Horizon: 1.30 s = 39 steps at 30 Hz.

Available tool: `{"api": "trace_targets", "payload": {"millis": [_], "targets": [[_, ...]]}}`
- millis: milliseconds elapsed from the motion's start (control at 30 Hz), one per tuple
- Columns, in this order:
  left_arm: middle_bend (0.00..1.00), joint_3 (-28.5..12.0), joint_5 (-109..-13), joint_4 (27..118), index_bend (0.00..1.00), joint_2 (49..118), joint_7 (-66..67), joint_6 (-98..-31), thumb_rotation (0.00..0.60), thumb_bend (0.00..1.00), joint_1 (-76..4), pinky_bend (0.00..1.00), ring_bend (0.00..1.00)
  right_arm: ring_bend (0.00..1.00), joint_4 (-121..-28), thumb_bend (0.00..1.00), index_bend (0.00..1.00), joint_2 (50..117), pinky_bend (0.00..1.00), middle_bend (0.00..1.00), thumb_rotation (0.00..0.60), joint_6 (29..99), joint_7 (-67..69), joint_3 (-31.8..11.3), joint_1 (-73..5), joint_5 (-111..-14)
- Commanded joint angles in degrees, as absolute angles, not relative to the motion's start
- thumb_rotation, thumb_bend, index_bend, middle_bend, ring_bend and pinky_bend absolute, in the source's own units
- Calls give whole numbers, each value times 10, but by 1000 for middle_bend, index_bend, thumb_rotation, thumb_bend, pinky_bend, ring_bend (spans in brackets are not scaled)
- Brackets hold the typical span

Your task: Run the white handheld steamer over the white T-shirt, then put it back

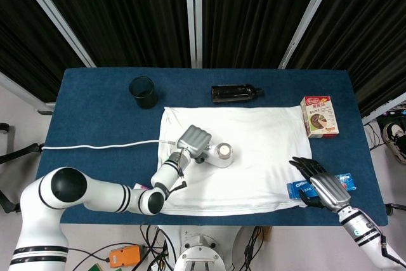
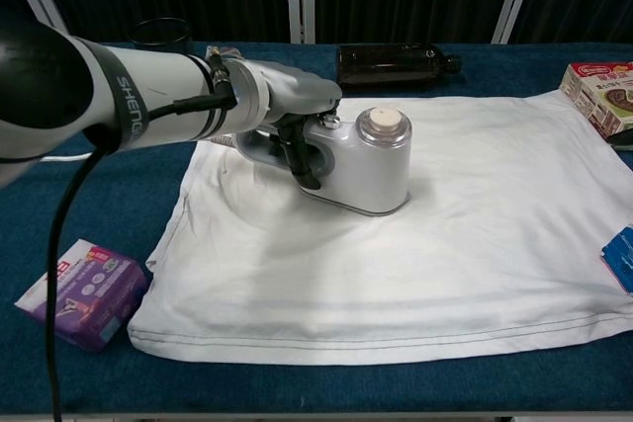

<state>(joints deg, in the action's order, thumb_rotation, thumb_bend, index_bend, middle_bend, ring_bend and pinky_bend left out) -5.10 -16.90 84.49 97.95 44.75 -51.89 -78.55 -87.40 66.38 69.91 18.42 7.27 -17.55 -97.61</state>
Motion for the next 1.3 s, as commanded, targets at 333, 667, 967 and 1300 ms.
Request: {"api": "trace_targets", "payload": {"millis": [333,667,967,1300], "targets": [[914,-57,-119,781,855,977,459,-500,238,821,-766,654,802,17,-875,673,56,666,114,96,600,696,183,72,-176,-970],[914,-52,-104,731,856,971,475,-511,240,817,-742,654,800,17,-872,673,56,668,114,96,600,702,187,72,-174,-968],[914,-44,-108,723,855,940,504,-534,241,813,-715,654,799,17,-864,673,56,667,114,96,600,711,198,70,-171,-967],[912,-75,-198,875,855,833,402,-544,204,788,-648,654,796,17,-858,673,56,664,114,96,600,725,208,68,-167,-969]]}}
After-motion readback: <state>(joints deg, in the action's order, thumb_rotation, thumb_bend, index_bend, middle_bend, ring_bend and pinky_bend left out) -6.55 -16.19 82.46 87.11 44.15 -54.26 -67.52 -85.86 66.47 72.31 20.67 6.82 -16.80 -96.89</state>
